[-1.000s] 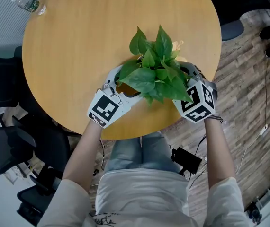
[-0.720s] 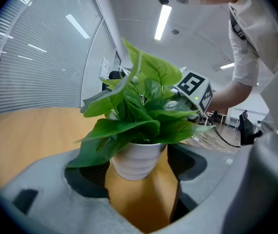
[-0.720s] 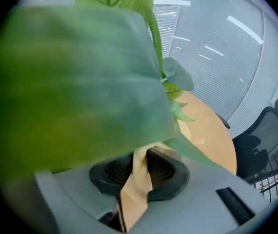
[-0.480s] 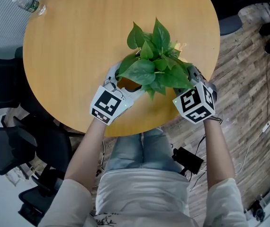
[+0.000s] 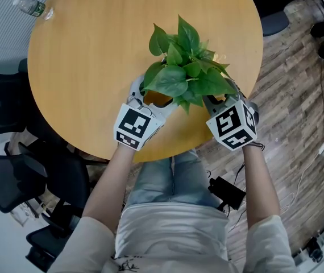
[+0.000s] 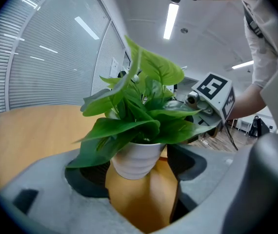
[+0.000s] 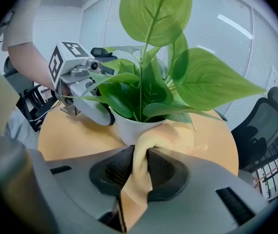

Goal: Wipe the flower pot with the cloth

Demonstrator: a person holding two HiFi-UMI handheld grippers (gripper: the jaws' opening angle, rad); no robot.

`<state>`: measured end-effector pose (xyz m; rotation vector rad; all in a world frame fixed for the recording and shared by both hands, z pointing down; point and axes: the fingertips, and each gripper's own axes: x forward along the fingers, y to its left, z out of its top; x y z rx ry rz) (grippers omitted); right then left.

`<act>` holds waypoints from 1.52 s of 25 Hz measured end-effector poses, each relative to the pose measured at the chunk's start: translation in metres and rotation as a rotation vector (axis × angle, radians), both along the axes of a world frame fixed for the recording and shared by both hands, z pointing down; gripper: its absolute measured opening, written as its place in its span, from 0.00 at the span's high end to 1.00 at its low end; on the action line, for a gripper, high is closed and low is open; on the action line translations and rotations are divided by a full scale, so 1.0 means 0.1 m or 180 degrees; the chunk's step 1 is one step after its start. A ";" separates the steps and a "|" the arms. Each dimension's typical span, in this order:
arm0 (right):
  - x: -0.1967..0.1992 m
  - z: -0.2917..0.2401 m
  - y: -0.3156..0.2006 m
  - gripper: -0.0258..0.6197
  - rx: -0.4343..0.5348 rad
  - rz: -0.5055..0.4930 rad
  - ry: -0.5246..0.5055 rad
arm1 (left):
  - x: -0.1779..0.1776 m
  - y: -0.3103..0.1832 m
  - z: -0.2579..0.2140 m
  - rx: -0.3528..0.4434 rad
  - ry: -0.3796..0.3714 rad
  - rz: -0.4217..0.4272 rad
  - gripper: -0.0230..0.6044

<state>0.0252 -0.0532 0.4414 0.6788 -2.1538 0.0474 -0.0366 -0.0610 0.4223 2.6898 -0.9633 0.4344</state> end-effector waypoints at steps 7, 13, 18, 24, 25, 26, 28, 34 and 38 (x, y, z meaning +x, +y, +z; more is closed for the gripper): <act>-0.03 0.04 0.12 0.86 -0.0031 0.0022 -0.0063 | 0.03 0.00 0.03 -0.0107 0.0002 -0.0275 0.37; -0.05 0.05 0.19 0.86 -0.0061 0.0058 -0.0138 | 0.07 0.01 0.03 -0.0157 -0.0006 -0.0509 0.37; -0.07 0.06 0.24 0.86 -0.0093 0.0045 -0.0179 | 0.11 -0.01 0.02 -0.0193 0.0026 -0.0702 0.37; -0.08 0.07 0.24 0.86 -0.0131 0.0089 -0.0237 | 0.12 -0.01 0.03 -0.0192 -0.0007 -0.0804 0.37; -0.07 0.08 0.24 0.86 -0.0150 0.0115 -0.0271 | 0.12 -0.01 0.03 -0.0198 0.0016 -0.0779 0.37; -0.06 0.08 0.24 0.86 -0.0179 0.0153 -0.0320 | 0.13 0.00 0.02 -0.0206 0.0054 -0.0736 0.37; -0.04 0.09 0.25 0.86 -0.0236 0.0239 -0.0422 | 0.12 0.03 0.00 -0.0217 0.0117 -0.0604 0.37; 0.02 0.09 0.22 0.86 -0.0310 0.0303 -0.0543 | -0.09 0.10 0.04 -0.0101 0.0044 -0.0135 0.34; 0.05 0.08 0.21 0.86 -0.0325 0.0302 -0.0536 | -0.21 0.03 0.02 -0.0032 0.0197 0.0289 0.31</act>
